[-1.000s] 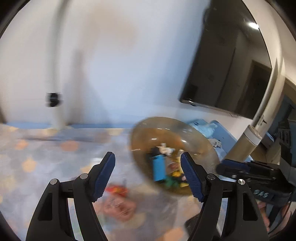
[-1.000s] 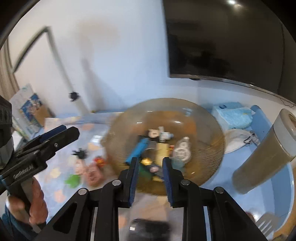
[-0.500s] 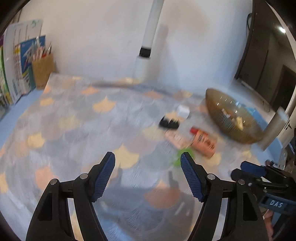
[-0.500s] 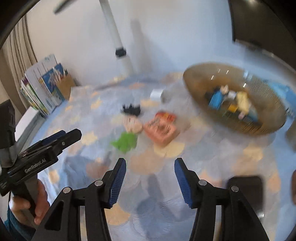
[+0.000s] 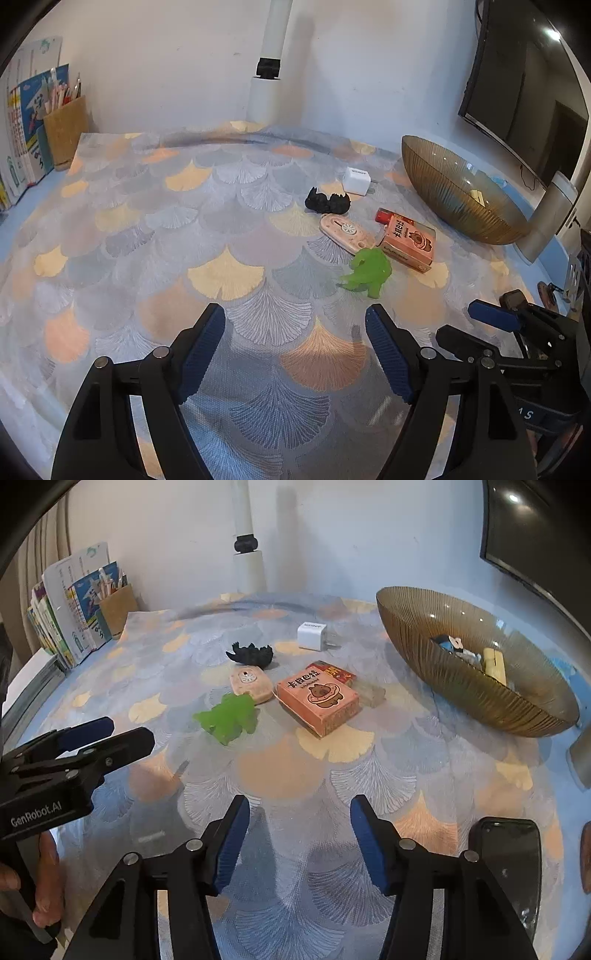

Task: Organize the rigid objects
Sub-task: 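Grasp the green jelly toy with the left tool while the right tool grasps the pink card box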

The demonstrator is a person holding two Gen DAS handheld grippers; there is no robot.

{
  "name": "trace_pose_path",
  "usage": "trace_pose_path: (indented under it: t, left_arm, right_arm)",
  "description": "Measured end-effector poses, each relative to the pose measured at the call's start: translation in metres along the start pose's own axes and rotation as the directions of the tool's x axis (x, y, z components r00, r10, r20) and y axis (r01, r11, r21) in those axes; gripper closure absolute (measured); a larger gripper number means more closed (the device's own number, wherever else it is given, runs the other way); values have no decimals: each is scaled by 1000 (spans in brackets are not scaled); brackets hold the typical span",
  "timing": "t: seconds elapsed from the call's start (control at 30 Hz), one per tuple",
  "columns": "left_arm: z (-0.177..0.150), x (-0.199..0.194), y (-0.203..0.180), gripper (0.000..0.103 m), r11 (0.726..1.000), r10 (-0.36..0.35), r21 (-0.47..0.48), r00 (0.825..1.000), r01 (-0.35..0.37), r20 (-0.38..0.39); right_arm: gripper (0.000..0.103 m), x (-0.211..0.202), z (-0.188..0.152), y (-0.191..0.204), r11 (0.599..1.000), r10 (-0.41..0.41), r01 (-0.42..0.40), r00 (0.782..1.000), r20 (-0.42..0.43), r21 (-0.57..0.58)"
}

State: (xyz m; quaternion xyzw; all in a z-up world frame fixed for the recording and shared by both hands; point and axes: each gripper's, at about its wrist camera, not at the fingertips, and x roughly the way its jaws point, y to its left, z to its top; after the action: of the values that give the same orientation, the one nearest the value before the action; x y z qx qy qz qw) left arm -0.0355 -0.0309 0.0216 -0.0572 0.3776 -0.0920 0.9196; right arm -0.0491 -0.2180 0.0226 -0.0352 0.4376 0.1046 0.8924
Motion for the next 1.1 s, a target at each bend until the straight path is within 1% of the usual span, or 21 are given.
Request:
trace_pose_path:
  t: [0.27,0.5,0.6,0.63,0.7,0.77,0.83,0.87,0.93,1.03,1.07,1.1]
  left_arm:
    - [0,1,-2,26,1000,6,8,1000,-6,-1]
    - [-2,1,-9,26,998,29,52,1000,-29,3]
    - [-1,2,-10,26,998,27,64,1000,-26,-6]
    - [0,3,-10,26,998,13,68,1000,-12,-16]
    - [5,8,-9,26,997,-38,58,997,42,-64]
    - [12,13,-10,26,996,-83,37,992,87,-93]
    - [20,19,-15,26,993,-105,33,989,109,-101]
    - [25,24,-19,26,992,-119,39,988,123,-102]
    - [31,32,-26,26,990,-122,55,986,129,-111]
    - [37,49,-34,33,990,-119,64,984,129,-135]
    - [38,53,-35,39,989,-128,59,981,138,-144]
    - [39,56,-35,41,987,-138,54,978,148,-154]
  right_arm:
    - [48,0,1,4,1000,-12,12,1000,-10,-9]
    - [44,4,1,-1,1000,-9,9,1000,-28,16]
    - [42,5,2,-3,1000,2,-1,999,-39,23]
    - [42,5,3,-4,1000,8,-7,999,-45,26]
    - [42,5,9,-7,999,17,-13,997,-80,52]
    - [42,2,21,-10,999,25,-20,995,-100,47]
    - [37,3,34,-11,1000,4,-4,995,-103,9]
    - [31,8,40,-13,1000,-11,10,994,-110,-10]
    - [30,19,47,-19,999,-31,28,990,-134,-27]
    - [30,33,52,-27,999,-46,42,990,-135,-33]
    - [30,37,53,-30,999,-42,37,989,-138,-34]
    - [30,41,52,-31,999,-35,30,989,-143,-36]
